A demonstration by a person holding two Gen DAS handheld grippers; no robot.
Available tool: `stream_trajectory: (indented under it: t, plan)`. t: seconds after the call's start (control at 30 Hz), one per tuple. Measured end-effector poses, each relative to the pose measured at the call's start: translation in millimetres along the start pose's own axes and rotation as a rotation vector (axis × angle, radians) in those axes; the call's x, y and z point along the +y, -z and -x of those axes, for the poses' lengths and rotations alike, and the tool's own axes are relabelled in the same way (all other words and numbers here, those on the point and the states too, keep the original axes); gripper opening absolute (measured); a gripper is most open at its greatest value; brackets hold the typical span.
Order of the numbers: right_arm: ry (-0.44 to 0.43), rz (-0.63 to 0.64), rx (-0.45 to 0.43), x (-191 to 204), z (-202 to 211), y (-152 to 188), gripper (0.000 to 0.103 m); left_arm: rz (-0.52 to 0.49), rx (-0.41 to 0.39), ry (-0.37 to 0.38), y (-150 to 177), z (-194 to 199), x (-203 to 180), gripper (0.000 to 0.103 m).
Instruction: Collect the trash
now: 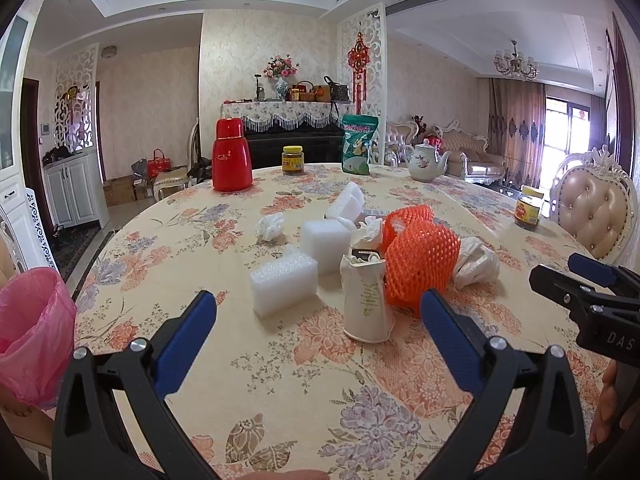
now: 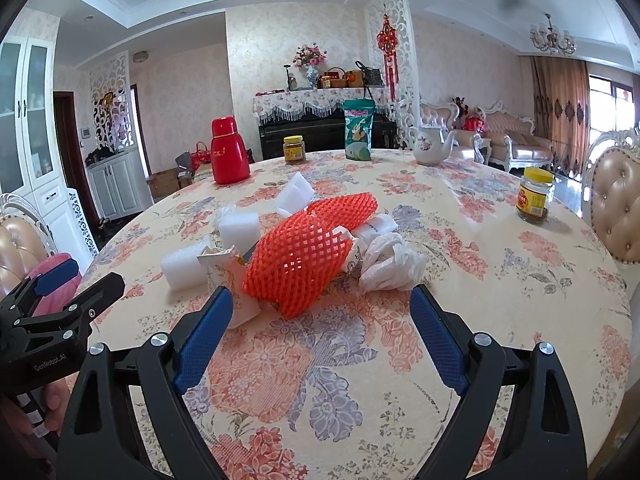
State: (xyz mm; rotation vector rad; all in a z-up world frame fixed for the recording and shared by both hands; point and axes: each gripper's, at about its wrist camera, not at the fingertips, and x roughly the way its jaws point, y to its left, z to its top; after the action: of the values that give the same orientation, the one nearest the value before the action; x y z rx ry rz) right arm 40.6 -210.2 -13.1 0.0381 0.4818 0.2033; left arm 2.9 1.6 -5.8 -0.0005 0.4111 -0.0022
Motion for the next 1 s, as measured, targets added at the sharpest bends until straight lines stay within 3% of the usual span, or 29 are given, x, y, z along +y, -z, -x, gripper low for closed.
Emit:
stream_trajectory:
  t: [1.0]
  plan:
    - [-0.013, -0.022, 0.005, -1.5, -0.6, -0.3, 0.085, 0.009, 0.008, 0.007, 3.3, 0.8, 1.1, 0.099]
